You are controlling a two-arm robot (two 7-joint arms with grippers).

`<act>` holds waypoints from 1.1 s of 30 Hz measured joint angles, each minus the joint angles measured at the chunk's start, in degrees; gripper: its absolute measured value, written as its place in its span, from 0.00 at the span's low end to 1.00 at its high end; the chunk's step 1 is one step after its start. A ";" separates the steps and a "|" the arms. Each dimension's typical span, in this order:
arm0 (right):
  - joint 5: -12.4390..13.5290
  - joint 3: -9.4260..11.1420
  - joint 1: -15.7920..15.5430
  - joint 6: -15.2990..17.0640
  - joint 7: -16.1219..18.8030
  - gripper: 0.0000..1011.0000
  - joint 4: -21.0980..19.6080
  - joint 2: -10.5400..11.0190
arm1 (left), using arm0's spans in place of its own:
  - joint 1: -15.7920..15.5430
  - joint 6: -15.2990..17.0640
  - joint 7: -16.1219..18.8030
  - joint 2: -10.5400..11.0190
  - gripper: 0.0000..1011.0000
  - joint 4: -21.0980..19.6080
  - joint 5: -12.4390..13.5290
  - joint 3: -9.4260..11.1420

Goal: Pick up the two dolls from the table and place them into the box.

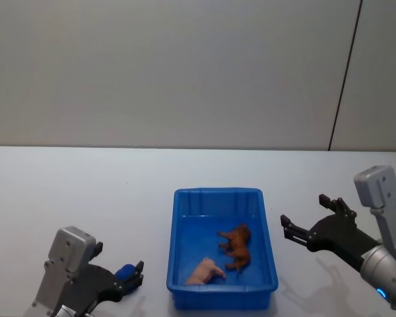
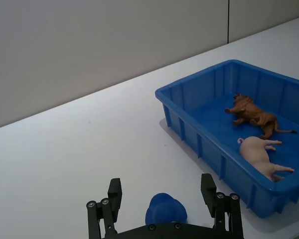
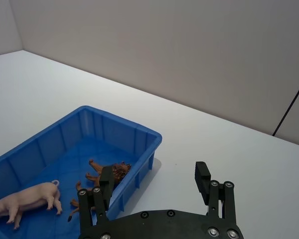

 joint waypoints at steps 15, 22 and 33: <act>0.00 0.01 -0.03 -0.01 0.00 0.99 0.00 0.05 | -4.61 -2.87 -7.49 -3.97 0.99 11.89 1.17 0.34; 0.00 0.01 -0.02 -0.01 0.00 0.99 0.00 0.05 | -5.86 -2.55 -10.16 -4.82 0.92 14.93 1.90 0.37; -0.01 0.00 -0.02 0.00 0.00 0.99 0.00 0.05 | -7.16 -1.05 -12.64 -5.52 0.63 16.93 3.36 0.24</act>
